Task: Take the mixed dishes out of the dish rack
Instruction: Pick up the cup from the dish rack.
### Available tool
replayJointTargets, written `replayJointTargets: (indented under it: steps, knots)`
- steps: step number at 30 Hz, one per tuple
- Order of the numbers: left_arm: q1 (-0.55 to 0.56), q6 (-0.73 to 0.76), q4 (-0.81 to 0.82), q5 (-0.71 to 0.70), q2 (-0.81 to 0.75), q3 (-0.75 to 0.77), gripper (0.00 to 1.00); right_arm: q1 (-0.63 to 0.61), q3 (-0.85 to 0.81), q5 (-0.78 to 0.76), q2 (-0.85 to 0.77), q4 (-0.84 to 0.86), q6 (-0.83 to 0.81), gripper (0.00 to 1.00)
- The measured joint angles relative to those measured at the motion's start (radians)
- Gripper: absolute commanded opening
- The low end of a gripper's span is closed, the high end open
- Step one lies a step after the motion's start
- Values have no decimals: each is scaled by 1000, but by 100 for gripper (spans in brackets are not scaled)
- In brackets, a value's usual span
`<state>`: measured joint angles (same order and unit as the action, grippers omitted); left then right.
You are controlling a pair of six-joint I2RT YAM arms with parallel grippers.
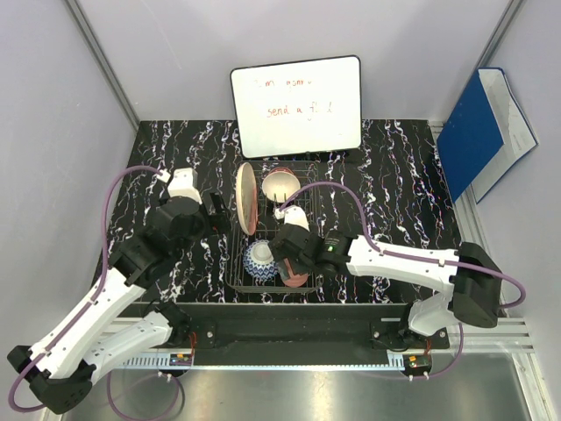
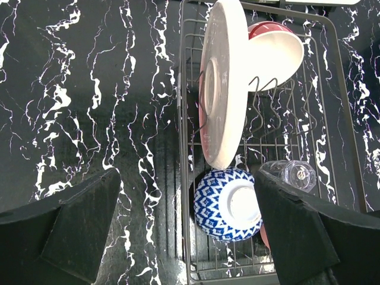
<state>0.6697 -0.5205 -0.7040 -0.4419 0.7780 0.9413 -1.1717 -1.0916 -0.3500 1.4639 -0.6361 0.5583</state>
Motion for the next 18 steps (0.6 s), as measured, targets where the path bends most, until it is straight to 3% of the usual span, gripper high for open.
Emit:
replayJointTargets:
  steps: [2, 6, 10, 13, 18]
  knots:
    - [0, -1, 0, 0, 0, 0, 99, 0, 0, 2, 5, 1, 1, 69]
    - [0, -1, 0, 0, -12, -1, 99, 0, 0, 0, 6, 1, 2, 43]
    - [0, -1, 0, 0, -19, -2, 99, 0, 0, 0, 5, 0, 5, 40]
    - [0, -1, 0, -1, -19, -2, 99, 0, -9, 0, 2, -19, 5, 33]
    - [0, 0, 0, -5, -19, -2, 99, 0, -108, -9, -45, -105, -11, 0]
